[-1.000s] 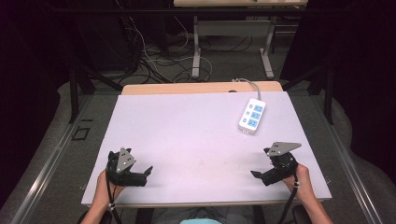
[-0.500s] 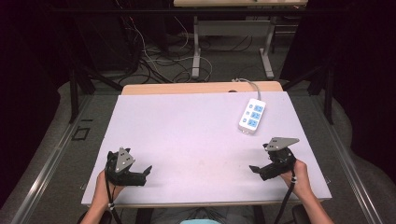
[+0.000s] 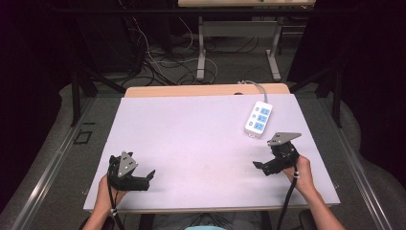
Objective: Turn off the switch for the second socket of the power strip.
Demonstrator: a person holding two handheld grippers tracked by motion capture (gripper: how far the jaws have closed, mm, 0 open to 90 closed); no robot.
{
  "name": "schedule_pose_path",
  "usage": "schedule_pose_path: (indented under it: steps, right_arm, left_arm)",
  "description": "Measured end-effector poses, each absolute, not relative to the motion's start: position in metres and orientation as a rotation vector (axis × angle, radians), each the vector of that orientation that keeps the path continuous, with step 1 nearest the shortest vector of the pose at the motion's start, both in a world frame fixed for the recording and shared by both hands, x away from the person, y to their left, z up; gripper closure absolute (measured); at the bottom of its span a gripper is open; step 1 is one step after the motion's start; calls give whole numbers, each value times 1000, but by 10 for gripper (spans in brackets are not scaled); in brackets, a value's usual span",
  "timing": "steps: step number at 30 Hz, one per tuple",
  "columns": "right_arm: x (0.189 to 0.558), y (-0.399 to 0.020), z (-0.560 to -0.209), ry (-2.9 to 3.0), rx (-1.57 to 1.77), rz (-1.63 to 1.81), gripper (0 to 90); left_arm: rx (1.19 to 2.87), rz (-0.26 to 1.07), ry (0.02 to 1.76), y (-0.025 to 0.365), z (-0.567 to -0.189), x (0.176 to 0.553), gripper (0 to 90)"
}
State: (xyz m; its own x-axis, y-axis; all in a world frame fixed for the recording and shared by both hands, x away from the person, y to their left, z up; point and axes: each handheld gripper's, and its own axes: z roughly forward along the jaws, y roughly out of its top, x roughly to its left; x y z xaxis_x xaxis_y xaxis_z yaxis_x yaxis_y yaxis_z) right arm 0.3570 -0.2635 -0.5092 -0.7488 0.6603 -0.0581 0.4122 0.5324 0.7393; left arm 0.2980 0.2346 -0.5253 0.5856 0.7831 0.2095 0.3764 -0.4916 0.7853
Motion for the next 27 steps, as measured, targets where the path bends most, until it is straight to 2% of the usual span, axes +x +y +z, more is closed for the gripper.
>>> schedule_pose_path:
  steps: [27]
  right_arm:
    - [391, -260, -503, 2447, 928, 1068, 11]
  left_arm:
    - [2114, 740, 923, 233, -527, 301, 0]
